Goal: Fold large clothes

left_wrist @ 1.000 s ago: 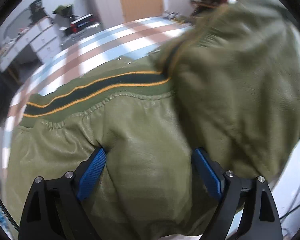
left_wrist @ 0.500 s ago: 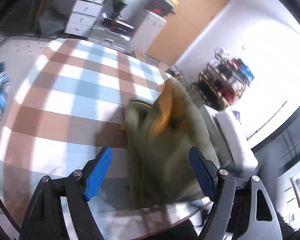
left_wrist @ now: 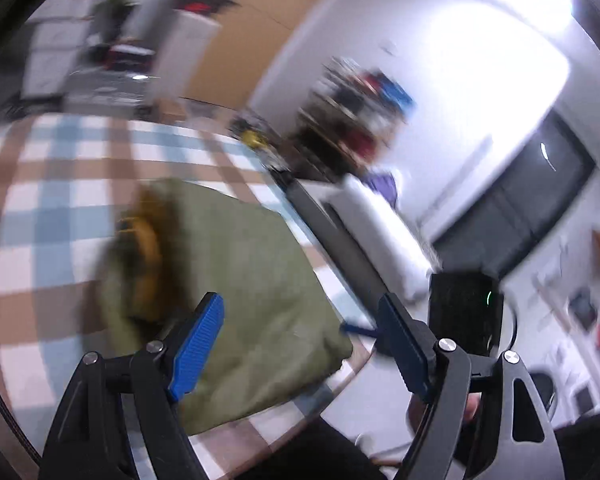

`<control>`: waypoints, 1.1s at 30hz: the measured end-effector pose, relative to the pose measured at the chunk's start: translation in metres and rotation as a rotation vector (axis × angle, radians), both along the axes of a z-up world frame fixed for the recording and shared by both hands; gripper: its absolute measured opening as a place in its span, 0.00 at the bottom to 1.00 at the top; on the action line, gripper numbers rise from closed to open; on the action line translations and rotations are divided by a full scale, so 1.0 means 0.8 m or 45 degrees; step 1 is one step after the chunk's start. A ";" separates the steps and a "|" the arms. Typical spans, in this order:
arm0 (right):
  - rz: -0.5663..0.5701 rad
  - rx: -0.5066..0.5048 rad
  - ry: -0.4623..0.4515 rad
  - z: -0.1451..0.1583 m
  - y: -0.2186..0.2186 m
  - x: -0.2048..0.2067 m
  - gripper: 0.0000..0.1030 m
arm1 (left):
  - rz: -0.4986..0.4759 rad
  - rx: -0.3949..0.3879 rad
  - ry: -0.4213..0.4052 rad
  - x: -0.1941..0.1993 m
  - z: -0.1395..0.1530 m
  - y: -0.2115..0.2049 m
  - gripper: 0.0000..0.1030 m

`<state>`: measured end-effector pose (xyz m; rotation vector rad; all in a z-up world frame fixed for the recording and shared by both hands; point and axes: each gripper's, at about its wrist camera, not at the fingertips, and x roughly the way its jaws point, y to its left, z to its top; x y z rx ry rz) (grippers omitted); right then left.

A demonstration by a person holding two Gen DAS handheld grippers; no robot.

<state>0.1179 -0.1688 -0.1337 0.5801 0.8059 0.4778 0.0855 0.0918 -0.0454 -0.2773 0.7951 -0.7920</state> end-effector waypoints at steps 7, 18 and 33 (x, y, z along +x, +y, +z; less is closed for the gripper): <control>-0.225 -0.147 -0.208 0.028 -0.033 -0.020 0.98 | 0.116 0.322 0.156 0.062 -0.115 -0.026 0.72; 0.075 -0.601 -0.285 0.068 0.068 0.164 1.00 | 0.163 0.272 0.070 0.050 -0.131 -0.022 0.71; 0.332 -0.948 0.173 -0.073 0.100 0.229 1.00 | 0.243 0.363 0.087 0.058 -0.139 -0.026 0.71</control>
